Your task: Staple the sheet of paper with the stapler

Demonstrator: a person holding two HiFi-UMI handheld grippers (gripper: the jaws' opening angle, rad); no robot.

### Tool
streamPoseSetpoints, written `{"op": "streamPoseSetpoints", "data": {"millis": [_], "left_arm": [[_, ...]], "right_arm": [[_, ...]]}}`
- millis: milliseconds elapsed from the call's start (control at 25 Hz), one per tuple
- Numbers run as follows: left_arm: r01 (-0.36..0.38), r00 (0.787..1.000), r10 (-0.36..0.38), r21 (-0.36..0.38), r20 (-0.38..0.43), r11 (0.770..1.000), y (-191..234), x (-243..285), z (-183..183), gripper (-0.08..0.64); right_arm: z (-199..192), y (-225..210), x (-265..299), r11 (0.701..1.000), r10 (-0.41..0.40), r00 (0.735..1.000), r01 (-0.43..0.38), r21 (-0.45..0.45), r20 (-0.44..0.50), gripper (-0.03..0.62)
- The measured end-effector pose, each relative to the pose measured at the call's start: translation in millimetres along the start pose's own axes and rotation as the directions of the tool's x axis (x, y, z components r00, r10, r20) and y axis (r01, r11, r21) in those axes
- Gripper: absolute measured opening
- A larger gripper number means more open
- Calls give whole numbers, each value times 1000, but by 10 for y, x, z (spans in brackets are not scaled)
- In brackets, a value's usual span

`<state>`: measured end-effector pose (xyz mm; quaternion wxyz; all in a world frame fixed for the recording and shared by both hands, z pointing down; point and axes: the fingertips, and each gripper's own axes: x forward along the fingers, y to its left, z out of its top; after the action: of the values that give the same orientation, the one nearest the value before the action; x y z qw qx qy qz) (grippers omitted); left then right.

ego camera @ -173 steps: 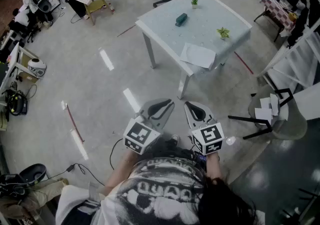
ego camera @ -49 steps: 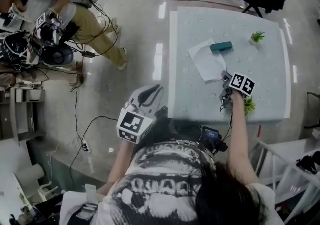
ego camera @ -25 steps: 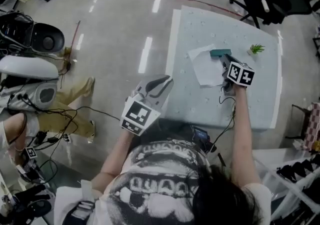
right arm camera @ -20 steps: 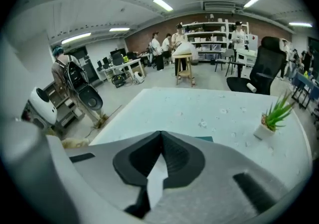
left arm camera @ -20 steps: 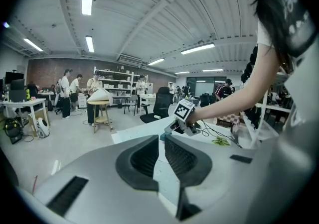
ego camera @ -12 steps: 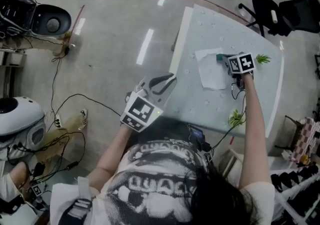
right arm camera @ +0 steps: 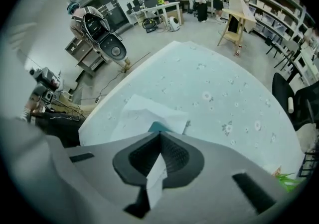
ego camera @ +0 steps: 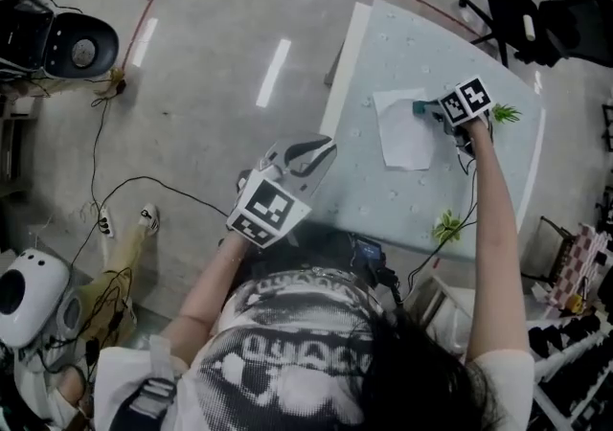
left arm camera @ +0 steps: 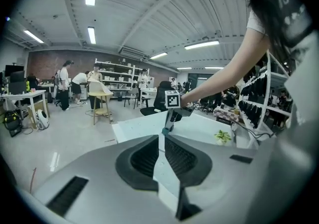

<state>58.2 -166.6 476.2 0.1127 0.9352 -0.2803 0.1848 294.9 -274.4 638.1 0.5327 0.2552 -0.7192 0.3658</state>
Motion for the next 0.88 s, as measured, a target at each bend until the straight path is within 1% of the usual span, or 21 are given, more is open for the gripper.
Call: {"op": "streamPoseSetpoints", "data": {"millis": [120,320,480,640,720,880], "left_arm": [[15,1000,-15,1,5,1000,-38,64,-14,34],[33,999,-33,-11,2,999,-9,200,-5,34],[57,998,-57,-8,-13,998,-40,293,-16,34],[87,996,-87,12,-23,996,-83,321,26,34],[82,996,-82,10,-32,997,-62,293,12,34],[68,996,-69,-19,-53,997,-34,224,-65,34]], "right_arm": [[-51,27,24,999,-12,999,11,-30,-48,3],[-22,23,31,997,-57,995,53,-50,-80,5],[-16,19,39,998,-58,995,55,-37,-84,5],[-29,21,28,999,-48,995,46,-21,-86,5],[-19,28,33,998,-53,994,51,-24,-91,5],[-37,17,85,996,-83,992,80,-41,-92,5]]}}
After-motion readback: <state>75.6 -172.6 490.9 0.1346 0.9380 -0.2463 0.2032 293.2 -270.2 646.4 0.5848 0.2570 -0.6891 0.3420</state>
